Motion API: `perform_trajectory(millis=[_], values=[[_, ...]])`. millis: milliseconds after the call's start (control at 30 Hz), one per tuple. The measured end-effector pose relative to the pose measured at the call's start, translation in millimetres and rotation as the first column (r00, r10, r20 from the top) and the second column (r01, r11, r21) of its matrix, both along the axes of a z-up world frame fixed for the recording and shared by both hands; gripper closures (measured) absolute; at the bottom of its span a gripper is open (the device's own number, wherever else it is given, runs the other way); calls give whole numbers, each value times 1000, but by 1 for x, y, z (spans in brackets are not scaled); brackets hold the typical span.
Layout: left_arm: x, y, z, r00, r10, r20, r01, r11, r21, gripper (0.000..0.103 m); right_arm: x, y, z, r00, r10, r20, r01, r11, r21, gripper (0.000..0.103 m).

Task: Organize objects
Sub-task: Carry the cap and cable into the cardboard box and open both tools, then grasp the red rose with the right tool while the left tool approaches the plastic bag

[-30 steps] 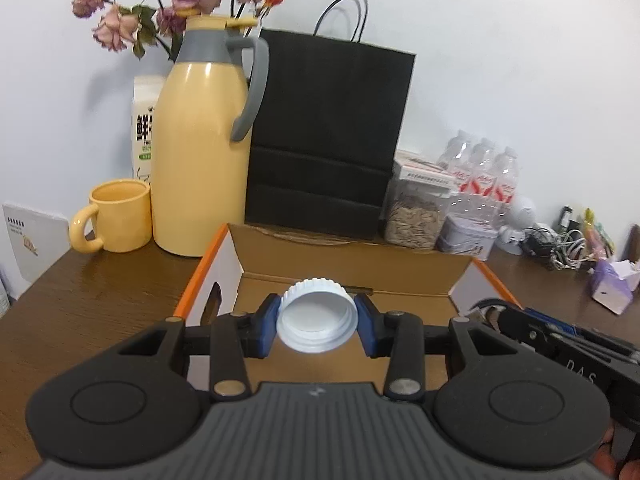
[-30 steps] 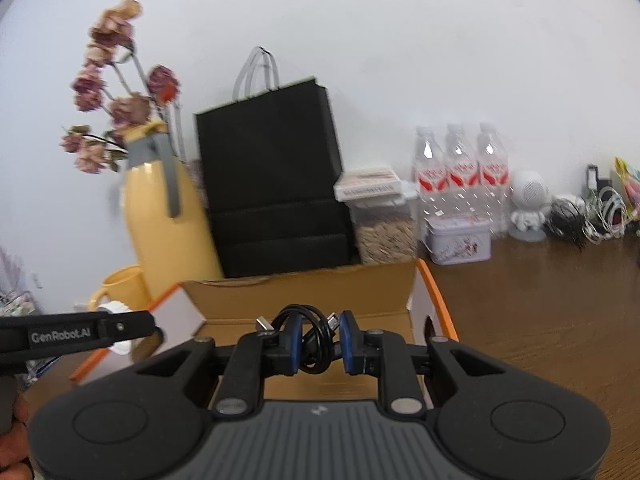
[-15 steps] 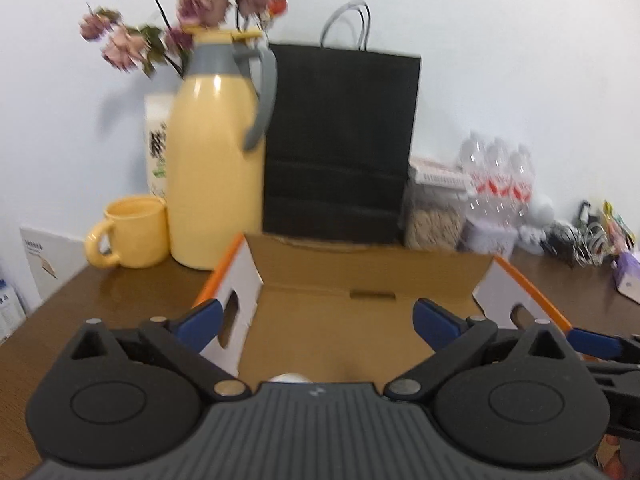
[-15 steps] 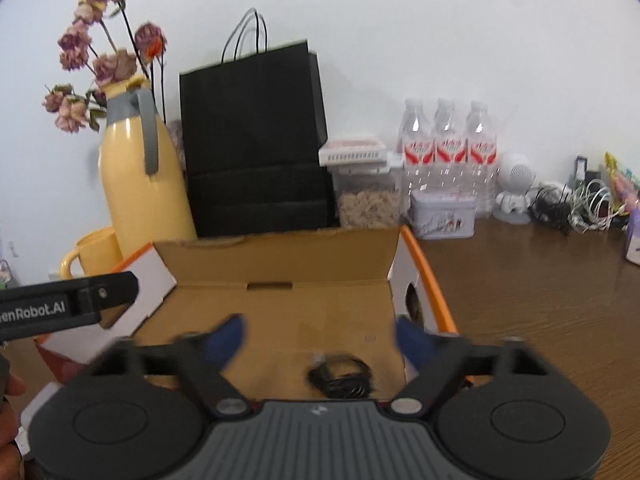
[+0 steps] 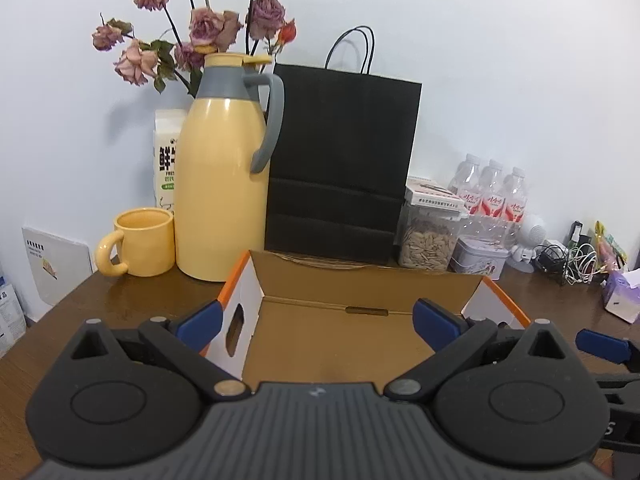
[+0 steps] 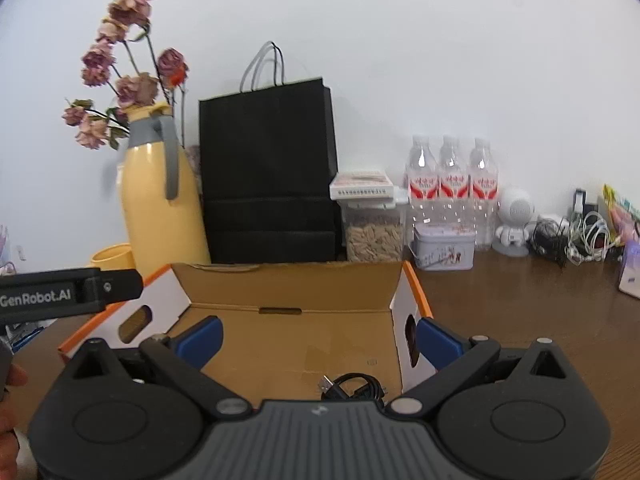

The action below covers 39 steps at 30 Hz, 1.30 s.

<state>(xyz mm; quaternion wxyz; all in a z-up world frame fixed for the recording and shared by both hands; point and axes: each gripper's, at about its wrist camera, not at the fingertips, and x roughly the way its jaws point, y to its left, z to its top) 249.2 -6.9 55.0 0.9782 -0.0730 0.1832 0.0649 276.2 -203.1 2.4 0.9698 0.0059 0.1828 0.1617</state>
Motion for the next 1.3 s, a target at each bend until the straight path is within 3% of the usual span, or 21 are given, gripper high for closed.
perform_trajectory(millis=[700, 1000, 1300], values=[[-114, 48, 1, 997, 8, -70, -8, 1000, 14, 0, -116, -36, 3, 998, 62, 4, -61, 995, -75, 0], [-167, 63, -22, 993, 12, -120, -9, 1000, 23, 0, -164, -32, -17, 991, 125, -47, -129, 986, -108, 0], [-206, 82, -49, 982, 47, -181, -47, 999, 5, 0, -177, -15, -54, 975, 167, -145, -187, 972, -139, 1]])
